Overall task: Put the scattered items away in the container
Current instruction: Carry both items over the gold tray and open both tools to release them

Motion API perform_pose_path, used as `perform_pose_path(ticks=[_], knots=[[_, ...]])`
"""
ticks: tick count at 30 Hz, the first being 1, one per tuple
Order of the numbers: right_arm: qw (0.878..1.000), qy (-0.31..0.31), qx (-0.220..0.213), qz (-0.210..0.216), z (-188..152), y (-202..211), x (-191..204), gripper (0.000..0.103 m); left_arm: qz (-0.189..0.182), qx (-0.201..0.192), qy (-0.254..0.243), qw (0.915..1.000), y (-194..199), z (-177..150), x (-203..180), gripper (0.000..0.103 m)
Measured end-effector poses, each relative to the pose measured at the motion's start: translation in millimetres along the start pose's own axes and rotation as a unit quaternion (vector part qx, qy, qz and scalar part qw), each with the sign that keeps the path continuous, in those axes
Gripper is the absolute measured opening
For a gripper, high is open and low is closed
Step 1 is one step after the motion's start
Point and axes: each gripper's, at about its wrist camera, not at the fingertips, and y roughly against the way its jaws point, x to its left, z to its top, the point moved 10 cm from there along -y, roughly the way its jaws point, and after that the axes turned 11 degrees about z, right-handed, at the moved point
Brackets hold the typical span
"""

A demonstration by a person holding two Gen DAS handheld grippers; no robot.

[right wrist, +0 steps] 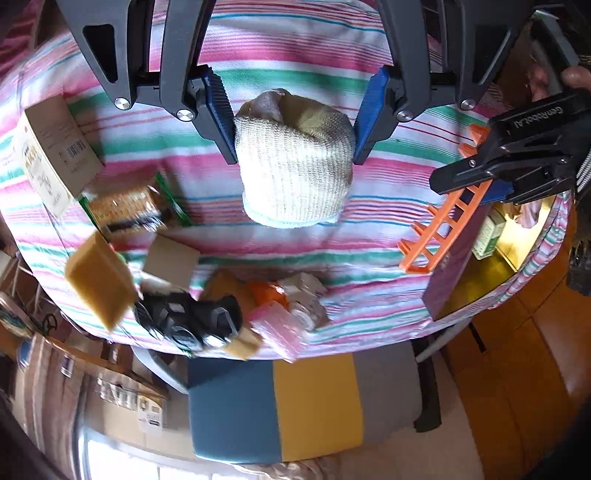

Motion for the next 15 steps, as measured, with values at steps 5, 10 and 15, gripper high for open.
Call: perform_pose_path(ticks=[5,10,15], knots=[[0.999,0.038,-0.005,0.036,22,-11,46,0.061,0.039,-0.024,0.052,0.9976,18,8,55,0.050],[0.994,0.074,-0.006,0.086,48,-30,104,0.061,0.090,-0.038,0.097,0.9904,31,13,121,0.050],[0.985,0.108,-0.003,0.132,78,-58,167,0.061,0.135,-0.036,0.123,0.9825,27,19,177,0.050]])
